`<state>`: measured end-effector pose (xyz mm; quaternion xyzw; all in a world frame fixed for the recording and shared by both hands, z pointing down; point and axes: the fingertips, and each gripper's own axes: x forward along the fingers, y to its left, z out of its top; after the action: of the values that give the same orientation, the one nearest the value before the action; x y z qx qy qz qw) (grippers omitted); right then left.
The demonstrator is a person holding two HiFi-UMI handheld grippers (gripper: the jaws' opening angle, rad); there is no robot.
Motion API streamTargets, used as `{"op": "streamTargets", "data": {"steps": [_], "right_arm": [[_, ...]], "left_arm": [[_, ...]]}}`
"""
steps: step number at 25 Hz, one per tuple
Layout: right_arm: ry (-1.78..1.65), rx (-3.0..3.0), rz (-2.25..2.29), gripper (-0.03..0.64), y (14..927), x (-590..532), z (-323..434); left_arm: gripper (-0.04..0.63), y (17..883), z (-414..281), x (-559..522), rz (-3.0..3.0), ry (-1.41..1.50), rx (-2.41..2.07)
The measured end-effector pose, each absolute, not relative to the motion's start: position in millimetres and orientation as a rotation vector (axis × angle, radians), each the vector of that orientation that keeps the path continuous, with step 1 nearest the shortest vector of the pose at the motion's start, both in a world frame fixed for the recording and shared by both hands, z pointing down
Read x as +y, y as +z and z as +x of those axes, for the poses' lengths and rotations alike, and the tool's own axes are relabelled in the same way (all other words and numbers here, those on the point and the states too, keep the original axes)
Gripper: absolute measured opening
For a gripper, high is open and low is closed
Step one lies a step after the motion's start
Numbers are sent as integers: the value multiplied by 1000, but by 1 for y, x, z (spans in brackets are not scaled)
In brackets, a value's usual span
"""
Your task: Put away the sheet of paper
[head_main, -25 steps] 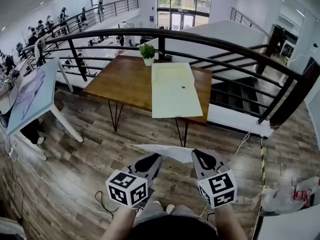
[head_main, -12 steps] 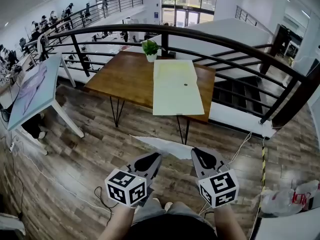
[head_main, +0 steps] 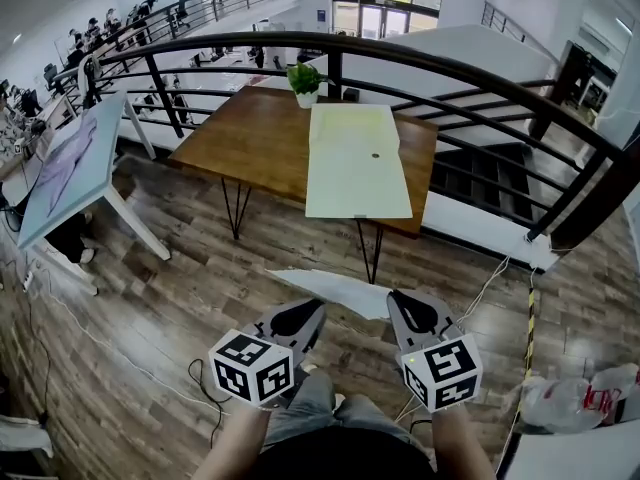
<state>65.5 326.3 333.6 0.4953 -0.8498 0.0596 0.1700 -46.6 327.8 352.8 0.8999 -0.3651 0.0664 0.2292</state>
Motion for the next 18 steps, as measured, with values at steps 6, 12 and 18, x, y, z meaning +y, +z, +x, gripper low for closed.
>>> {"op": "streamTargets", "data": {"steps": [6,12,18], "right_arm": [[192,-2395,1421,28,339,305,70],[200,-2363,1464,29,344,262,71],[198,-2337,1476,29,342,199,62]], "left_arm": [[41,358,-41,302,2480,196,-981],[41,365,-40,253,2483,192,-939],[41,359,-46,186,2510,181,-892]]}}
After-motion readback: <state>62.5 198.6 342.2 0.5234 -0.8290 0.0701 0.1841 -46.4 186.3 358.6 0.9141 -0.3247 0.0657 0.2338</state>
